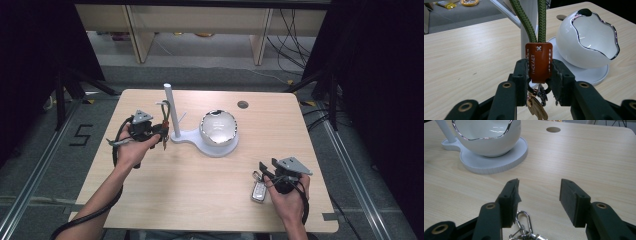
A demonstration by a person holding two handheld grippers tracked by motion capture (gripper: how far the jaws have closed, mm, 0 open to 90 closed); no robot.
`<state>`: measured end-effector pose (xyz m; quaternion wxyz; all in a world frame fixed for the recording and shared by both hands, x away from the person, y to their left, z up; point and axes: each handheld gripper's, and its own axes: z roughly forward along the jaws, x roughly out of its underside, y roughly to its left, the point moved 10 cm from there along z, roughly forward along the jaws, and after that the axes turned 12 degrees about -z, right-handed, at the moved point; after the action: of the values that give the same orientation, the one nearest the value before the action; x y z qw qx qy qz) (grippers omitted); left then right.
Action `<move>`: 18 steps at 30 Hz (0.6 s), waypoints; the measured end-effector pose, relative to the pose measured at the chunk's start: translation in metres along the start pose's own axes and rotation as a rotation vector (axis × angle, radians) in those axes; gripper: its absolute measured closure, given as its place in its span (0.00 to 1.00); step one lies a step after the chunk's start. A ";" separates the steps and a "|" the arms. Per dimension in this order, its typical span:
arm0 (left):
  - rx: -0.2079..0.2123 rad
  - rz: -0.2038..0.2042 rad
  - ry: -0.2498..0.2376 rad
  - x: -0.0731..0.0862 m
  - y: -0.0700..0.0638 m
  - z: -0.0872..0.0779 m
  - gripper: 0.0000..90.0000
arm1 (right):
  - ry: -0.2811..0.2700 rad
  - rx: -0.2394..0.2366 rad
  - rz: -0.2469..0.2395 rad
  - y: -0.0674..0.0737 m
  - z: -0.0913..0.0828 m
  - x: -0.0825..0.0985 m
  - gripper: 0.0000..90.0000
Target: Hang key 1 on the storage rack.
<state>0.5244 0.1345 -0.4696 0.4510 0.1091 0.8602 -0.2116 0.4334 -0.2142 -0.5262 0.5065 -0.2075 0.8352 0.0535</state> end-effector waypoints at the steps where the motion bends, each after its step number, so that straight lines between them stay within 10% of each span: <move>1: 0.000 -0.001 -0.002 0.000 0.000 0.000 0.74 | -0.003 -0.007 -0.019 -0.001 0.000 0.000 0.56; 18: 0.022 -0.029 0.011 0.010 -0.002 -0.013 0.54 | 0.039 0.003 0.044 0.002 0.000 0.002 0.56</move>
<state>0.5085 0.1386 -0.4703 0.4420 0.1028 0.8616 -0.2272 0.4316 -0.2130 -0.5275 0.4894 -0.1896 0.8492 0.0593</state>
